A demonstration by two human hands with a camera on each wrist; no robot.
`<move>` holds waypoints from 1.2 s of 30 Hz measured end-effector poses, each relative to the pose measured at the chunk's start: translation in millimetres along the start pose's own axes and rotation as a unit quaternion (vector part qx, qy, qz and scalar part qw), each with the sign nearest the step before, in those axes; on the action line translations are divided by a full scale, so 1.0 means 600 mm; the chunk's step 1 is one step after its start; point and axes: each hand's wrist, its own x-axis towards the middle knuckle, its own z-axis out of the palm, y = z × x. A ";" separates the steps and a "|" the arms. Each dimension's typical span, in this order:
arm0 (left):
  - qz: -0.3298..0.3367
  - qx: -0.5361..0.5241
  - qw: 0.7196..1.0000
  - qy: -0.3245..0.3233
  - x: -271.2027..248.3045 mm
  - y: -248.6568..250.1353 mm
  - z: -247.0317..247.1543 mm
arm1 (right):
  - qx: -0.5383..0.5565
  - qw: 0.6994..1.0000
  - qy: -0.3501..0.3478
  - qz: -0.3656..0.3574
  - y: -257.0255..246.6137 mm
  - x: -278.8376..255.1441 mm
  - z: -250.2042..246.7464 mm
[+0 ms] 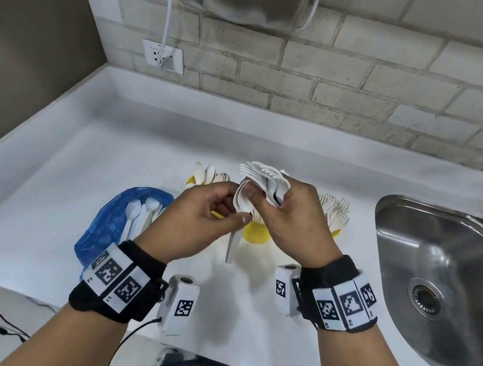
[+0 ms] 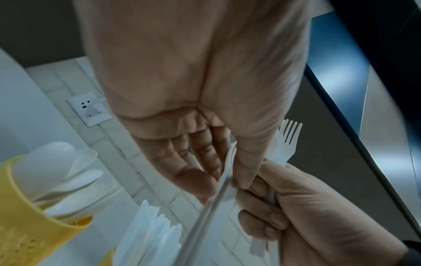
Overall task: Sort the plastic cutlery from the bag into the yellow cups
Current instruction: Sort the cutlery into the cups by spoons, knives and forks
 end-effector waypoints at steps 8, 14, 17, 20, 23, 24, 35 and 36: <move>0.000 0.035 0.991 0.132 0.014 -0.013 -0.053 | 0.073 0.990 0.106 0.057 0.023 -0.008 -0.001; 0.052 0.176 0.954 0.235 0.032 -0.021 -0.085 | 0.177 0.959 0.145 0.165 0.053 -0.033 -0.008; 0.062 0.213 0.944 0.244 0.045 -0.035 -0.090 | 0.208 0.945 0.158 0.194 0.059 -0.043 -0.006; 0.053 0.257 0.939 0.222 0.057 -0.048 -0.089 | 0.219 0.938 0.169 0.211 0.063 -0.047 -0.005; 0.035 0.278 0.941 0.190 0.071 -0.058 -0.085 | 0.215 0.936 0.168 0.222 0.067 -0.051 -0.008; 0.031 0.285 0.942 0.177 0.076 -0.061 -0.082 | 0.214 0.936 0.167 0.225 0.068 -0.052 -0.008; 0.008 0.431 0.896 0.106 0.117 -0.100 -0.065 | 0.158 0.952 0.146 0.218 0.060 -0.059 -0.009; 0.010 0.451 0.886 0.106 0.119 -0.106 -0.063 | 0.153 0.954 0.142 0.215 0.059 -0.059 -0.008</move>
